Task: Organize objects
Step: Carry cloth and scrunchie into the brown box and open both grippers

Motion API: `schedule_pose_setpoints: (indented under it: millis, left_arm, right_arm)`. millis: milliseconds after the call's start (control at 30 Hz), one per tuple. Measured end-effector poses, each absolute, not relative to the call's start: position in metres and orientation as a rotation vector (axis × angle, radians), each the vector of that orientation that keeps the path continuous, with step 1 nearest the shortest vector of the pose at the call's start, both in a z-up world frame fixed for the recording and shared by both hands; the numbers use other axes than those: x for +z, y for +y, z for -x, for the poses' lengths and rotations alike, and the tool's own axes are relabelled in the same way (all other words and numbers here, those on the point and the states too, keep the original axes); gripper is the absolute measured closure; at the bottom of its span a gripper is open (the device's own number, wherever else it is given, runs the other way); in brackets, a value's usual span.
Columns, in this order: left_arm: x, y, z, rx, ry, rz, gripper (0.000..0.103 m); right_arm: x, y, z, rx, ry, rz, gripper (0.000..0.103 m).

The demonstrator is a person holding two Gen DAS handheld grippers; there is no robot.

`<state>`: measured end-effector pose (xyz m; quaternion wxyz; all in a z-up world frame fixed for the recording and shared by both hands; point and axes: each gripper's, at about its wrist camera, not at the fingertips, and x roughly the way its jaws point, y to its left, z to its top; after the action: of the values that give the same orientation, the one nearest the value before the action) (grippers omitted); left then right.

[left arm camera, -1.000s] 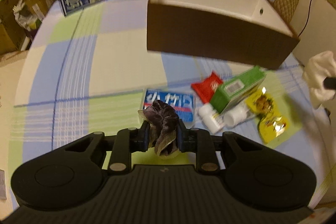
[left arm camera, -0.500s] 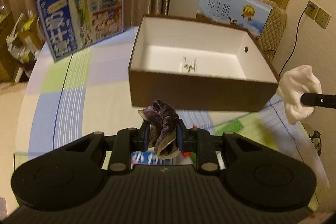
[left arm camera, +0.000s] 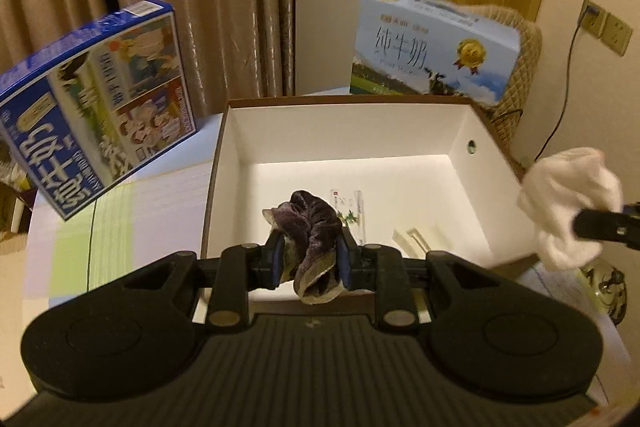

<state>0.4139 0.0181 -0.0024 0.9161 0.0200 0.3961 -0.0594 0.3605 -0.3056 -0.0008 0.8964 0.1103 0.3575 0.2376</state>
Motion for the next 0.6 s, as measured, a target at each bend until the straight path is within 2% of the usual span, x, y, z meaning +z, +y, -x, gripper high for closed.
schedule_pose_setpoints:
  millis: [167,400,467,533,600]
  left_arm:
    - [-0.026,0.014,-0.454,-0.112,0.875,-0.089,0.079]
    - [-0.058,0.012,-0.482,-0.116,0.935,-0.117,0.071]
    - [-0.061,0.013,-0.486,-0.11,0.939,-0.112,0.064]
    - [-0.06,0.013,-0.488,-0.108,0.926,-0.109,0.049]
    - [-0.056,0.013,-0.487,-0.102,0.908,-0.116,0.039]
  right_arm:
    - [-0.006,-0.309,-0.371,0.475,0.744,-0.238,0.074]
    - [-0.015,-0.31,-0.387,0.455,0.762,-0.244,0.074]
    - [-0.016,-0.309,-0.39,0.451,0.762,-0.242,0.074]
    - [-0.017,-0.308,-0.394,0.448,0.763,-0.241,0.074]
    - [-0.019,-0.309,-0.397,0.443,0.764,-0.242,0.074]
